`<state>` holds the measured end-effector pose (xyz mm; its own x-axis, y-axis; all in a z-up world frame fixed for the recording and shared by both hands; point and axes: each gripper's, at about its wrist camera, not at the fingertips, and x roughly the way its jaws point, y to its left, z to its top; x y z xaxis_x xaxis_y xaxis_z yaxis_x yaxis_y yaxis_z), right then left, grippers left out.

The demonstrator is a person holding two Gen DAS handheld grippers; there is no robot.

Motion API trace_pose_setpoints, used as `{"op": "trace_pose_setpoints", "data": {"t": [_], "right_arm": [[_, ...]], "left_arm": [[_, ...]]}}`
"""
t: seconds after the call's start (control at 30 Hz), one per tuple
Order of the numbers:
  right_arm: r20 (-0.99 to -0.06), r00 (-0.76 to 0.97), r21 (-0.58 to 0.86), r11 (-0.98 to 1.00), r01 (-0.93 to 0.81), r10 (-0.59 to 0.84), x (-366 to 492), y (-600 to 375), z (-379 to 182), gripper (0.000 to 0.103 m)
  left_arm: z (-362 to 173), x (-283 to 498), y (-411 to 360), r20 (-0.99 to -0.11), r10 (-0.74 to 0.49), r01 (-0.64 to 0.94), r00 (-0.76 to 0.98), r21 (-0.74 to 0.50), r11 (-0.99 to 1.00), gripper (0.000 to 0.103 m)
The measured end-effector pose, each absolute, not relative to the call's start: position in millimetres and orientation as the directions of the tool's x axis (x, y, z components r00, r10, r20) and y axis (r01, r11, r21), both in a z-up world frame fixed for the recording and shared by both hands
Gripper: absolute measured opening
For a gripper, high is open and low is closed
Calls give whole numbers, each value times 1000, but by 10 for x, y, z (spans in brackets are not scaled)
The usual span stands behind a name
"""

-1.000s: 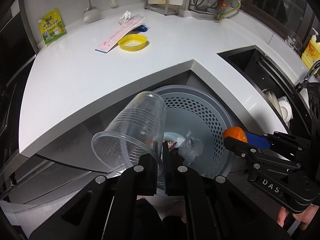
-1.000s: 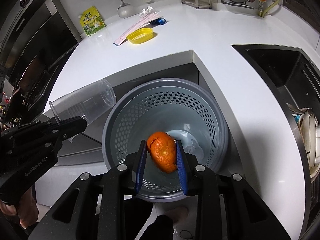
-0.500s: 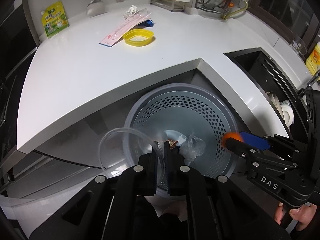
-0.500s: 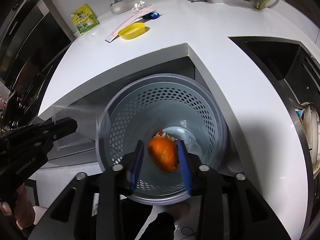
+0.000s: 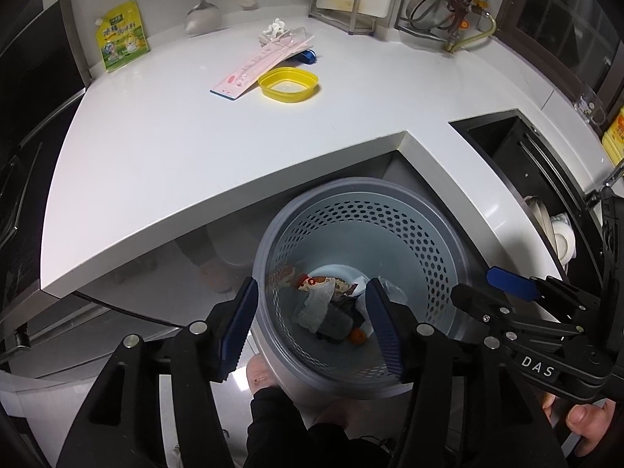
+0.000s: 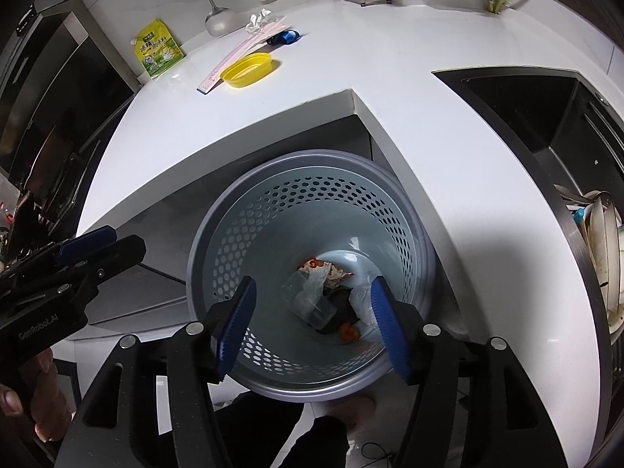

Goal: Collect trash
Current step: 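Move both open tools back over the counter toward the yellow lid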

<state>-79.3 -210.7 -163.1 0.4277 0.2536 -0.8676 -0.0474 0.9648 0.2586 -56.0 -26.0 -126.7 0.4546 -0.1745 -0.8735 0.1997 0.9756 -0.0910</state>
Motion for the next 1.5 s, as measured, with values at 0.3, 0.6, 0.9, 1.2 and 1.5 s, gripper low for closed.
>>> {"op": "trace_pose_setpoints", "data": {"t": [0.3, 0.6, 0.9, 1.2, 1.5], "right_arm": [[-862, 438, 270, 962, -29, 255, -764, -2148, -1564, 61], [-847, 465, 282, 959, -15, 257, -633, -2139, -1417, 64], [-830, 504, 269, 963, -12, 238, -445, -2026, -1205, 68], [-819, 536, 236, 972, -11, 206, -205, -1855, -1019, 71], [-810, 564, 199, 980, 8, 160, 113, -1705, -947, 75]], "left_arm": [[-1145, -521, -154, -859, -168, 178, 483, -92, 980, 63], [-961, -393, -83, -839, -163, 182, 519, -78, 980, 70], [-804, -157, 74, -818, -169, 176, 550, -84, 981, 80], [-644, 166, 326, -790, -199, 167, 580, -124, 978, 87], [-603, 535, 532, -776, -200, 174, 599, -118, 978, 88]]}}
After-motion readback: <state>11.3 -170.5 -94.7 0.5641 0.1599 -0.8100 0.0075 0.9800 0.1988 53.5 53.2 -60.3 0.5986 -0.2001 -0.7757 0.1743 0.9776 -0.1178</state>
